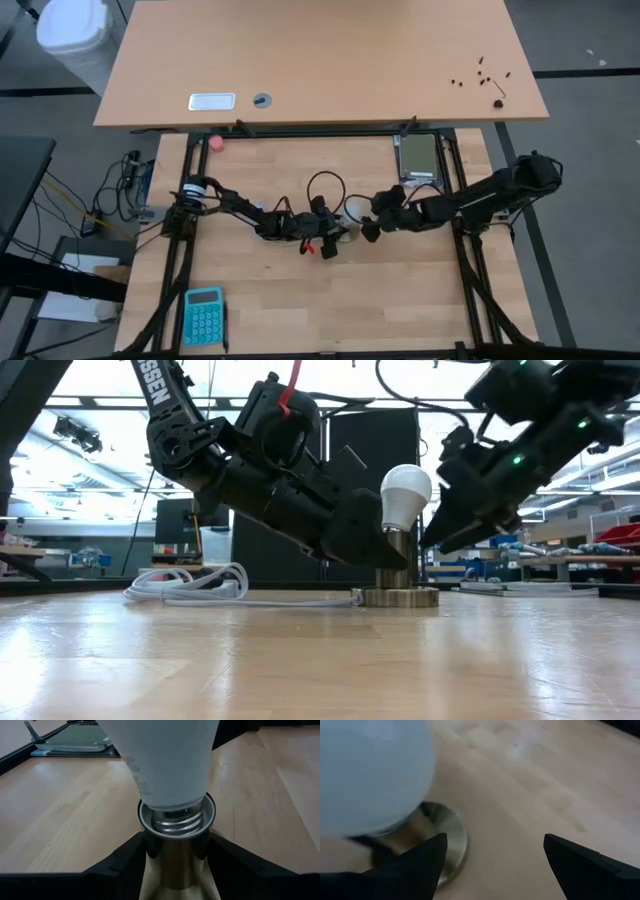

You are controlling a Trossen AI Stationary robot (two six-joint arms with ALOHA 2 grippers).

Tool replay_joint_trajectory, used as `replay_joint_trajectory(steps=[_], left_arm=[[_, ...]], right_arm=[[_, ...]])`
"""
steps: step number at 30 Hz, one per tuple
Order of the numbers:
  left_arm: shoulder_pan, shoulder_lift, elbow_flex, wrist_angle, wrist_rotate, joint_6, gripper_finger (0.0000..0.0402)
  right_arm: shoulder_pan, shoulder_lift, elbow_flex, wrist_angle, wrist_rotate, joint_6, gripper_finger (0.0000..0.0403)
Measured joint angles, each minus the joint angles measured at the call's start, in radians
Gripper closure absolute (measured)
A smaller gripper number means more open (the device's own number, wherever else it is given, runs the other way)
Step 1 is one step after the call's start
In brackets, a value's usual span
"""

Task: Screw lightbulb
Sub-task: Insert the lightbulb into the lamp holder

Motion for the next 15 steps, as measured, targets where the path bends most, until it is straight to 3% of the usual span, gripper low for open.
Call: replay_joint_trajectory(steps=[8,15], left_arm=[[-0.001,0.000,0.000,-0.008,0.016,-0.002,0.0203],[-0.001,0.000,0.000,-0.012,0.016,-0.007,0.0203]], right_arm=[[-0.038,0.063,0.000,0.122,-0.002,-0.144,0.0058],[0.013,0.035,0.000,0.124,0.025,-0.182,0.0058]])
